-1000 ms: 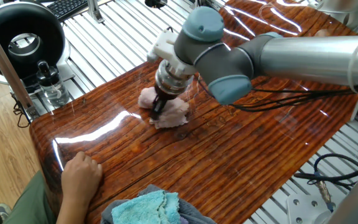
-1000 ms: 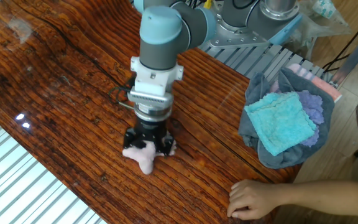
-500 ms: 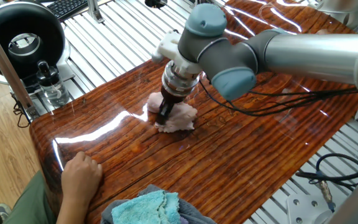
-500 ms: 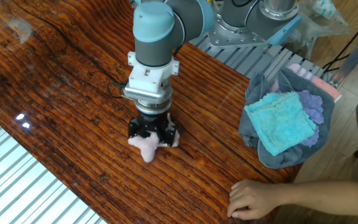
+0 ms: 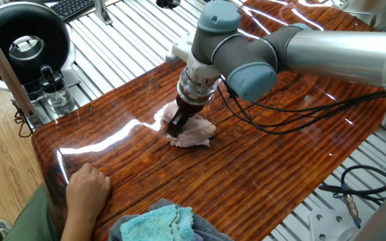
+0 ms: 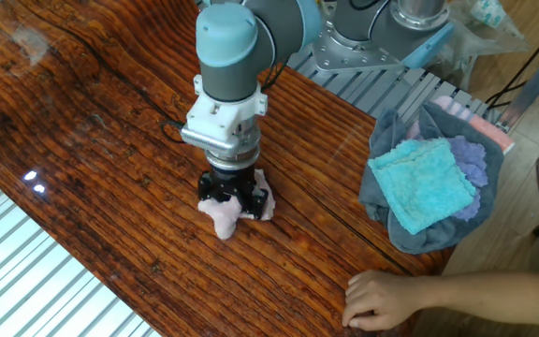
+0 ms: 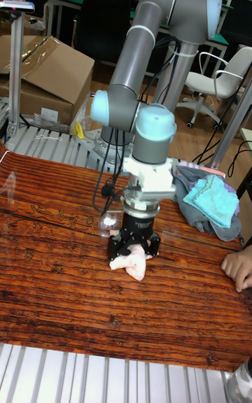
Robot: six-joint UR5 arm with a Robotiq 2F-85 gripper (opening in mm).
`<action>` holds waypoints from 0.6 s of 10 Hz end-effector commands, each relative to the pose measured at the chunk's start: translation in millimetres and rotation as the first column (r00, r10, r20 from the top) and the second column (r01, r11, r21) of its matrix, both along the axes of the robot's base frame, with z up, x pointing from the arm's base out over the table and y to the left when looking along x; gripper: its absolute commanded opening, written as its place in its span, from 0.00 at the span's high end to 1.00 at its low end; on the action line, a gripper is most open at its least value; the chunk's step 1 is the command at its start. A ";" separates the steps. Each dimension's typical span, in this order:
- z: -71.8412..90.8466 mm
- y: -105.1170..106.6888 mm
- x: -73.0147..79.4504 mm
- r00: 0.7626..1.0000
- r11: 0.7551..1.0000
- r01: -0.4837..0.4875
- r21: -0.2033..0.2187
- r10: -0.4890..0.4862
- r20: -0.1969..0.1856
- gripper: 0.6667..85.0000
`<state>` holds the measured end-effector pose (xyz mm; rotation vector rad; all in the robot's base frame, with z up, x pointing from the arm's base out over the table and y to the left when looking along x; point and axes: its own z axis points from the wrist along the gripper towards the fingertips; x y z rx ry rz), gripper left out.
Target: Clean the table with a cloth
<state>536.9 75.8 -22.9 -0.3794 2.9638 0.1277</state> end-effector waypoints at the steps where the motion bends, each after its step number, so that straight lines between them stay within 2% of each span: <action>1: -13.4 25.8 38.8 0.998 0.999 0.045 -0.017 -0.045 -0.036 1.00; 2: -13.4 39.9 45.7 0.998 0.999 0.043 0.005 -0.042 -0.041 1.00; 4: -5.0 64.9 39.7 0.994 0.991 0.088 0.100 -0.081 -0.072 1.00; 5: 0.1 66.9 33.1 0.992 0.984 0.106 0.146 -0.094 -0.085 1.00; 6: 2.7 59.4 27.7 0.992 0.981 0.102 0.164 -0.089 -0.090 1.00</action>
